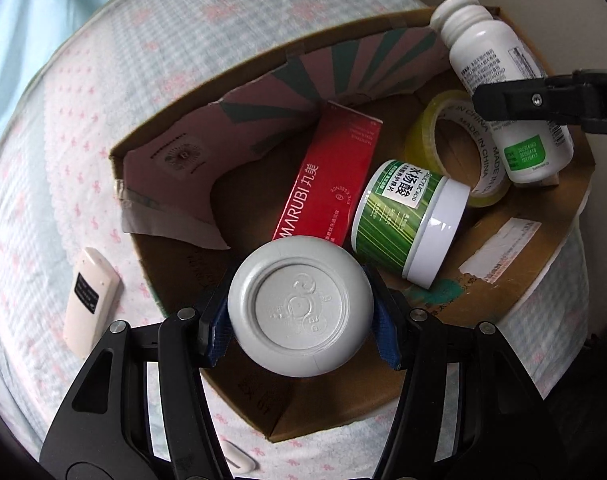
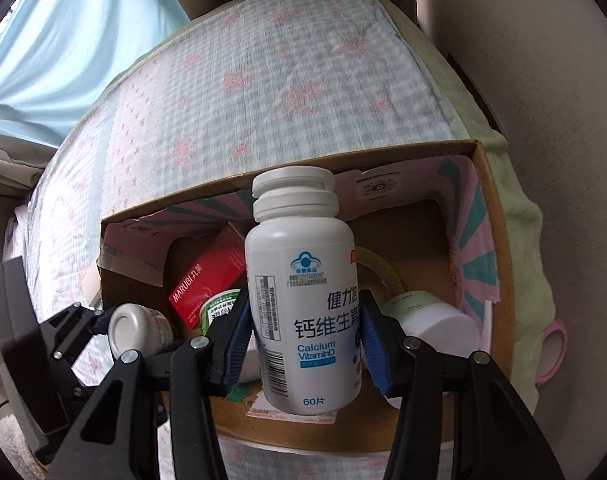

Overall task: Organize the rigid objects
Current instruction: 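Open the left tool dropping the cap while the right tool releases the pill bottle, then withdraw both tools toward the white remote and earbud case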

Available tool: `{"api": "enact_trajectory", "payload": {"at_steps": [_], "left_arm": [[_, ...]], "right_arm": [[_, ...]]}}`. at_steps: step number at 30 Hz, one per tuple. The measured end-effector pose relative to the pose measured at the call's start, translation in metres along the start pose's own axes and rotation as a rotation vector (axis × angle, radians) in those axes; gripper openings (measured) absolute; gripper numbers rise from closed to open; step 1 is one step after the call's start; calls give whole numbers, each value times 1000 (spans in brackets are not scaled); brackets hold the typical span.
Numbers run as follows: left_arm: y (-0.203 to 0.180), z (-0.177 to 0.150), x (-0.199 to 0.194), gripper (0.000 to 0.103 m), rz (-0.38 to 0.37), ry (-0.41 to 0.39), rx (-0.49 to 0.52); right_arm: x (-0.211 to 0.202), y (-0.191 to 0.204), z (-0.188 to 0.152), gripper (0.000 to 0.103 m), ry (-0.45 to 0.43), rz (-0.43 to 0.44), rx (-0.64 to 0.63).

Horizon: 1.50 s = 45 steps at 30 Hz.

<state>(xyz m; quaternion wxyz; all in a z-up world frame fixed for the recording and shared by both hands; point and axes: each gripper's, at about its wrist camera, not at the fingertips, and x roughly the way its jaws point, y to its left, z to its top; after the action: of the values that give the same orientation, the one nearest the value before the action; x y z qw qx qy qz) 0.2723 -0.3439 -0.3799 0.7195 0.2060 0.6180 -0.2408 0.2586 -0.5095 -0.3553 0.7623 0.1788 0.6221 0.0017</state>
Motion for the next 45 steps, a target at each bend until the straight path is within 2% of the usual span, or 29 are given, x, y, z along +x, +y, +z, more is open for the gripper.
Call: {"api": "enact_trajectory", "payload": {"at_steps": [4,6,7,8,14,20,27,30,35,40,45], "left_arm": [[-6,4,5,55,50,5,14],[-10,3,0,87,77,-17,24],[-12,2,-7,102,69,-46,25],[-13,1,-13,103,54,-66,25],[-17,-2,-21,103,55,-44,25],[-12,-5,-39,103,61,-49,2],[-6,-14,-74,103,84,-101,-9],[-1,-17,-89,103,57,-107,-26],[11,-32,-130,103,50,-153,-58],[30,-50,-173,103,88,-229,-92],[65,-74,-203,103,93,-278,-145]], "right_arm": [[7,2,4,48,-10,-4,-9],[7,0,6,54,-22,6,12],[4,-2,6,82,-41,24,30],[1,-3,6,103,-57,34,44],[-20,-12,-5,103,-132,25,118],[-31,-9,-12,103,-126,-15,101],[-62,-5,-7,103,-121,-21,99],[-75,-2,-6,103,-102,-43,110],[-105,19,-14,103,-123,-67,88],[-133,51,-23,103,-161,-82,15],[-166,88,-38,103,-228,-109,-50]]}}
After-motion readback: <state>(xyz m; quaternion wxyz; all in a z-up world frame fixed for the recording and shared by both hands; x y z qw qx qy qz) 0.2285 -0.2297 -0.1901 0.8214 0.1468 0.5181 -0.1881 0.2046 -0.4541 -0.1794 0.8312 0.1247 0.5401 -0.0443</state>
